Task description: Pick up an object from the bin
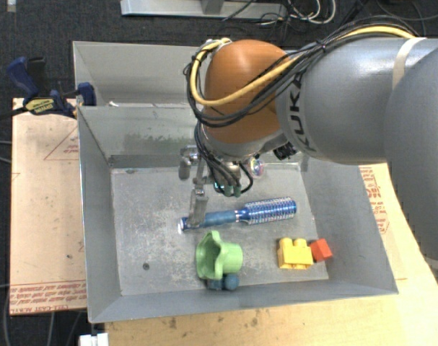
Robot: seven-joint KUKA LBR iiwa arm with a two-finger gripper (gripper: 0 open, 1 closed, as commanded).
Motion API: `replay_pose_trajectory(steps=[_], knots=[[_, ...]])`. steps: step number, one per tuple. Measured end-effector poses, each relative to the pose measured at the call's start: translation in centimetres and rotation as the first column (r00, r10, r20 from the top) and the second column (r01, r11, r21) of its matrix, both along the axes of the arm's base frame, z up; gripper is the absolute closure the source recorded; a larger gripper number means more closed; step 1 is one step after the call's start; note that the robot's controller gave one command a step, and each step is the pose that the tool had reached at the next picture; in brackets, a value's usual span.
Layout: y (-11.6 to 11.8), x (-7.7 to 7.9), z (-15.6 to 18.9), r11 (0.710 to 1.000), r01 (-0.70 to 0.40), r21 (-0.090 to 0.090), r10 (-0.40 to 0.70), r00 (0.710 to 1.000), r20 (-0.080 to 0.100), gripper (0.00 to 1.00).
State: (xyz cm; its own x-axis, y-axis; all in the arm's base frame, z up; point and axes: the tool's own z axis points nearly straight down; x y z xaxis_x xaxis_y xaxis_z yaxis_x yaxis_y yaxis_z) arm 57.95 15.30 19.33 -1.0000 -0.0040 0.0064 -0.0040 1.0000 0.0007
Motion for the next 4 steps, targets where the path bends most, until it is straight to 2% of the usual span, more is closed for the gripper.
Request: replay_pose_trajectory(steps=[1,2,3,4], knots=[[-7.5,-3.6,-9.2,0.989,-0.15,-0.002,0.15,0.989,-0.001,0.0],[-7.3,3.4,-12.5,0.984,-0.177,0.0,0.177,0.984,0.01,0.0],[-7.3,3.3,-12.3,0.984,-0.176,0.001,0.176,0.984,0.009,1.0],[-7.6,5.1,-2.0,0.986,-0.165,-0.001,0.165,0.986,0.018,1.0]])
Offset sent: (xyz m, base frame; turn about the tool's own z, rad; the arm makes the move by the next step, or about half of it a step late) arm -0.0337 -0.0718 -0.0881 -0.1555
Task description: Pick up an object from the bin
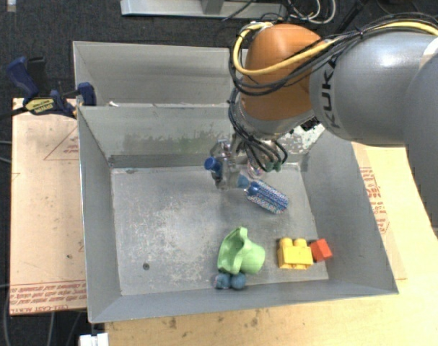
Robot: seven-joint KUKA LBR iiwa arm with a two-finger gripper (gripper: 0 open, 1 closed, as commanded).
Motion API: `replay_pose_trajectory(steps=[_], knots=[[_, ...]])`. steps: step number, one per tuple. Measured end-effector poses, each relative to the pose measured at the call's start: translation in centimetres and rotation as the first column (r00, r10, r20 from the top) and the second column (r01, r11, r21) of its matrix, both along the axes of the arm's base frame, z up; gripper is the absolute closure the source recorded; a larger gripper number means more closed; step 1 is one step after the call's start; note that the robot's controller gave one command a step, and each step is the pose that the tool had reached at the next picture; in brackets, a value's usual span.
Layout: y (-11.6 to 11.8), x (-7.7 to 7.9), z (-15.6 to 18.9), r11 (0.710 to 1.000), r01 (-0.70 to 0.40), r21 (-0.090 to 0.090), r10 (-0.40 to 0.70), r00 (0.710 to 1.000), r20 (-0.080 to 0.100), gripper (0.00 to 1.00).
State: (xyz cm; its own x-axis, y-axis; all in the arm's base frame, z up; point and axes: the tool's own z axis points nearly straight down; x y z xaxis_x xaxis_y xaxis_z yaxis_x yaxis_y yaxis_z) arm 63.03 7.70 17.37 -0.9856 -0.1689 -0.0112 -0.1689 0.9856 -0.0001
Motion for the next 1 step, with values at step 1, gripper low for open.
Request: replay_pose_trajectory(steps=[1], knots=[[-0.91,0.43,12.23,1.0,0.029,0.001,-0.029,1.0,0.002,1.0]])
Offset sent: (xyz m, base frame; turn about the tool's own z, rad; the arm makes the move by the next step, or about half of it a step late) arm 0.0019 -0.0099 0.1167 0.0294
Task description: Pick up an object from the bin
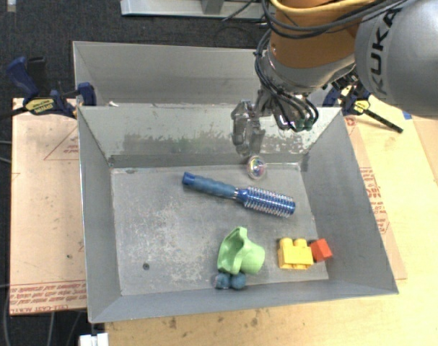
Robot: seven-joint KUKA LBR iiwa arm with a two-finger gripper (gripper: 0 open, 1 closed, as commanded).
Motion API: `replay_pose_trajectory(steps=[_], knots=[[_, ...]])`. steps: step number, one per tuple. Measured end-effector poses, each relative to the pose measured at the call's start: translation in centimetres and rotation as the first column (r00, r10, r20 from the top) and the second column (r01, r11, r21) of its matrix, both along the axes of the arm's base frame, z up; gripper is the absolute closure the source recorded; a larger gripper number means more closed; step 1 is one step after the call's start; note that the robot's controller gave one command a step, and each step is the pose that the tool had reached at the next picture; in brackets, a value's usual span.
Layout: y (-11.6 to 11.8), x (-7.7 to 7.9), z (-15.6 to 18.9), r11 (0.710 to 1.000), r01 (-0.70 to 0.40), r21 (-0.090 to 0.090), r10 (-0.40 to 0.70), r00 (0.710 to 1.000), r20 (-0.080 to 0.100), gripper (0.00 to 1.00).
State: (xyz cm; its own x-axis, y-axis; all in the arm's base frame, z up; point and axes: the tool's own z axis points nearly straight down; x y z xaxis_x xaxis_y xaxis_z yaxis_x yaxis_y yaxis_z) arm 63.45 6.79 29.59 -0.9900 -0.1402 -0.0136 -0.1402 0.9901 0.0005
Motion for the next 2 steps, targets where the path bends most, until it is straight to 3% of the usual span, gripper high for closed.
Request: replay_pose_trajectory(steps=[1,2], knots=[[0.99,-7.07,-8.91,0.966,-0.258,0.0,0.258,0.966,-0.018,1.0],[0.93,-6.9,-8.7,0.966,-0.257,-0.001,0.257,0.966,-0.012,0.0]])
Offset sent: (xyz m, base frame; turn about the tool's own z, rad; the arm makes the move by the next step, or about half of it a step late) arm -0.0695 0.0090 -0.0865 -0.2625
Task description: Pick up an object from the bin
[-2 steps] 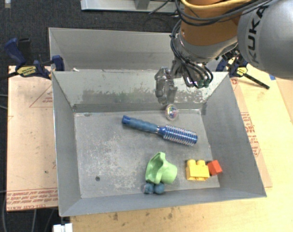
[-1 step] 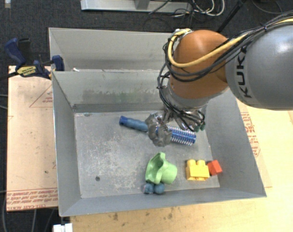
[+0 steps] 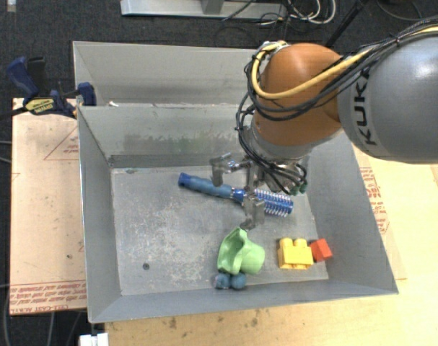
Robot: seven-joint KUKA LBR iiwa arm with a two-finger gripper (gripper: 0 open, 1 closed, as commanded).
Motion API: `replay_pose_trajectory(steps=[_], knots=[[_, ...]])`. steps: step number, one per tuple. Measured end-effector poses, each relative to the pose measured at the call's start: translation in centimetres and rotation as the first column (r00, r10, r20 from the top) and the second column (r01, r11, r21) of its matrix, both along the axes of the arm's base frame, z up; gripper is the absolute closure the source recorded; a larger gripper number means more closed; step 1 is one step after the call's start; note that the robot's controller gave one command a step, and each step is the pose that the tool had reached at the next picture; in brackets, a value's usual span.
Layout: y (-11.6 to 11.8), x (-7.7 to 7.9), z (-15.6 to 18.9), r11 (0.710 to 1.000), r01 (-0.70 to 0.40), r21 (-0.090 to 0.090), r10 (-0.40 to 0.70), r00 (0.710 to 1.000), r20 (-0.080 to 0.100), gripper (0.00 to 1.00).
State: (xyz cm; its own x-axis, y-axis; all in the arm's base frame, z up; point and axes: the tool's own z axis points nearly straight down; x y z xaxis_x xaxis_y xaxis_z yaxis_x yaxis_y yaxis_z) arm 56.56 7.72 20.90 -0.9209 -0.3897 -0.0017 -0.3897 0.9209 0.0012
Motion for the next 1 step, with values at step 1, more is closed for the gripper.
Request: replay_pose_trajectory(steps=[1], knots=[[-2.76,3.7,-4.59,0.983,0.183,-0.001,-0.183,0.983,0.0,0.0]])
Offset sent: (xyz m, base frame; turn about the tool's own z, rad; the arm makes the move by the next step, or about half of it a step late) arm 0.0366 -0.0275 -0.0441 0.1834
